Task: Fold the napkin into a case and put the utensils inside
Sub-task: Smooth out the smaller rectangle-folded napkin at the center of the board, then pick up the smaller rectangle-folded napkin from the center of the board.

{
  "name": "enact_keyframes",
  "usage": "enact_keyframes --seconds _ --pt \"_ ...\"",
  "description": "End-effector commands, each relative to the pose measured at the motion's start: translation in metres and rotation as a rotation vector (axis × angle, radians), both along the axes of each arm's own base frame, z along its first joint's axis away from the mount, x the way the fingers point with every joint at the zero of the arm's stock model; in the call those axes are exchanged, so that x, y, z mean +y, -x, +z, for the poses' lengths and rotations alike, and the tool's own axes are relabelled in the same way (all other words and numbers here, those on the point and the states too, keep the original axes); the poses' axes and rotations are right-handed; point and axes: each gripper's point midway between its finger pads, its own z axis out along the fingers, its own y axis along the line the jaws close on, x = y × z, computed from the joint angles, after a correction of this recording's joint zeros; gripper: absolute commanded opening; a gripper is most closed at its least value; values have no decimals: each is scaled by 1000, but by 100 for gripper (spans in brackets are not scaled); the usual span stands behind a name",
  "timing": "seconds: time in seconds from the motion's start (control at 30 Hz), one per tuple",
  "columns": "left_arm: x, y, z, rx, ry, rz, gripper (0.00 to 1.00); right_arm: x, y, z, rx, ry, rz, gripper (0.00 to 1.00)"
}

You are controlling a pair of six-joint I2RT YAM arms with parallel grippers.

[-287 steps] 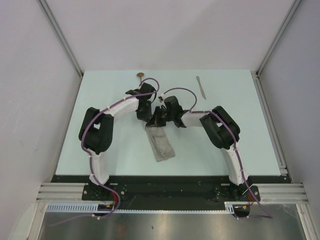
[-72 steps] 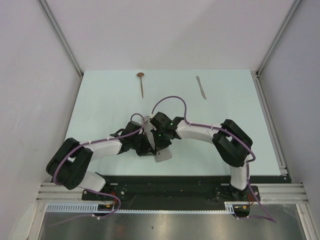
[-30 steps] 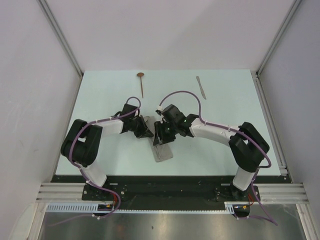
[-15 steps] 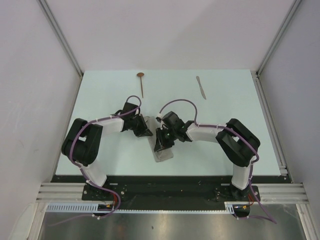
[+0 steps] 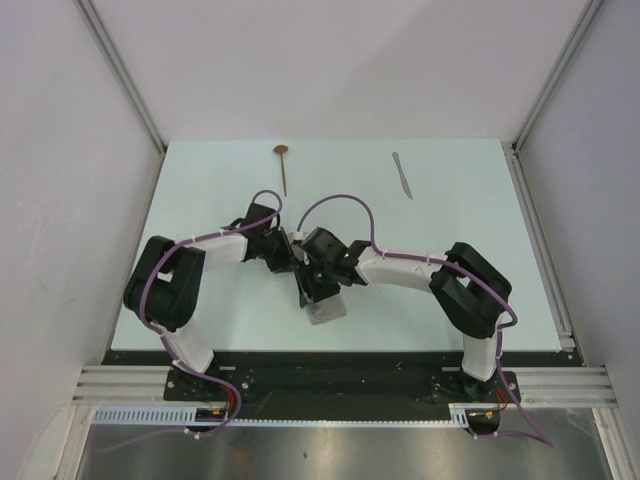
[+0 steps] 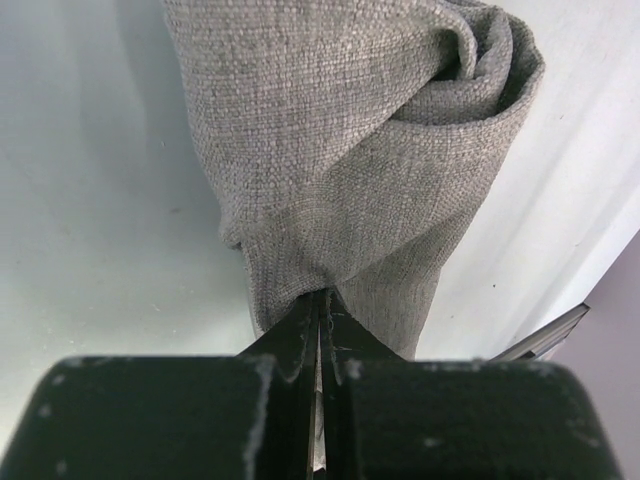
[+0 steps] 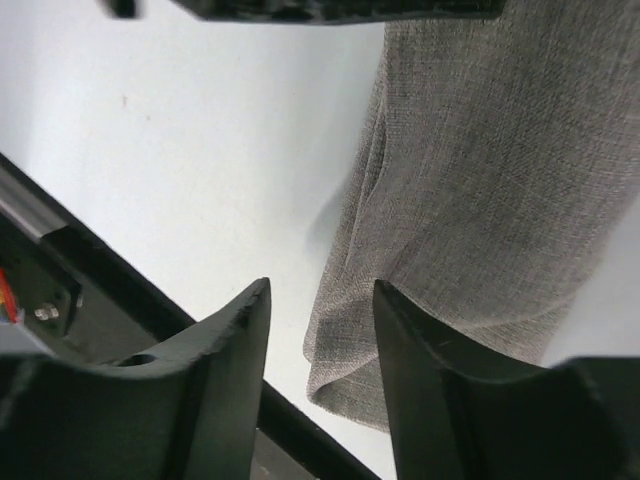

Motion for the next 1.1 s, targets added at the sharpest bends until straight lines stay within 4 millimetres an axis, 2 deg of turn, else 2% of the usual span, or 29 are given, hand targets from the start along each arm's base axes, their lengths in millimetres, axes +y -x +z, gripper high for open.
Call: enact_keyframes --seconds 0.0,0.13,0.43,0.47,0.57,0.6,0.83,0.9,0.93,1.0,1.03,1.07 --pt "5 -14 6 -46 -19 9 0 -18 -9 16 -125 144 17 53" --pt "4 -14 6 -44 -15 8 0 -22 -8 4 -171 231 31 59" --pt "5 -14 8 -37 2 22 0 -9 10 -17 -225 341 58 62" --pt "5 -14 8 -33 7 30 0 -11 11 -23 -228 370 57 62" --pt "5 -14 7 -17 26 43 0 -14 10 -27 -280 445 35 61" --pt "5 -12 6 -9 31 45 0 -24 7 -33 -306 512 22 60" --pt "10 -16 8 41 110 118 4 -32 4 -38 -400 640 -4 32" --pt "13 -22 18 33 152 135 8 -30 4 -36 -408 635 -10 26" --pt "15 -26 23 22 162 140 14 -28 4 -33 -409 626 -9 19" --pt "25 -33 37 -3 190 152 21 -26 3 -28 -409 608 -16 11" --pt "28 -40 53 -45 203 153 26 -22 3 -21 -406 580 -14 5" --pt "39 -43 61 -63 201 165 28 -19 4 -18 -400 559 -10 3"
